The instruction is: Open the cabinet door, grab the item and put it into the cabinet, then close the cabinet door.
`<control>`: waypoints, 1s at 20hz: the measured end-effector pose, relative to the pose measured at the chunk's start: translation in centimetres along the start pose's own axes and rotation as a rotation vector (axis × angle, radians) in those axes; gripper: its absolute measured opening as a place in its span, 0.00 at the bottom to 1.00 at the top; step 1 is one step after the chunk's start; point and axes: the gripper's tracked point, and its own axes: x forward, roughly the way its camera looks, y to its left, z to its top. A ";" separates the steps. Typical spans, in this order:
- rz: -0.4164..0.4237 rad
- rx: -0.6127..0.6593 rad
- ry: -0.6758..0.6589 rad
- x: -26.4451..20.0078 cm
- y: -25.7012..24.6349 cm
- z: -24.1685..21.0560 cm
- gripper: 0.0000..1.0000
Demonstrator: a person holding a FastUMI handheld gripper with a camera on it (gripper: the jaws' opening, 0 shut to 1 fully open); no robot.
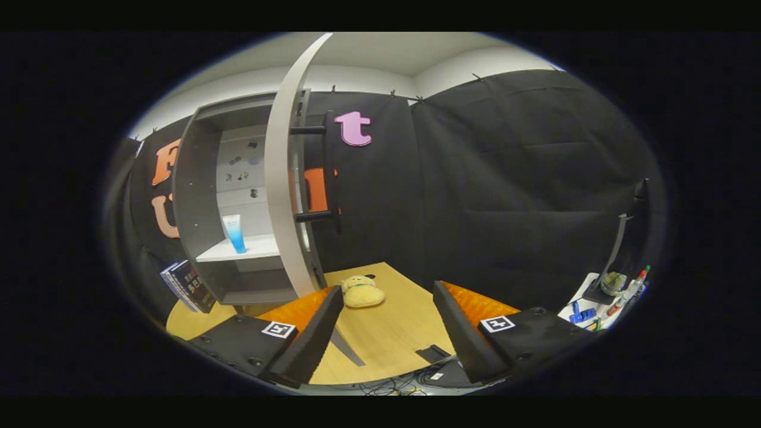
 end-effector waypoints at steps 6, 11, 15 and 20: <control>-0.003 0.027 -0.006 -0.7 1.4 -0.3 0.97; 0.016 0.026 -0.009 -1.8 4.3 -0.7 0.97; 0.082 0.024 -0.001 -2.3 8.1 -2.0 0.96; 0.193 -0.002 0.014 -3.0 15.1 -2.8 0.97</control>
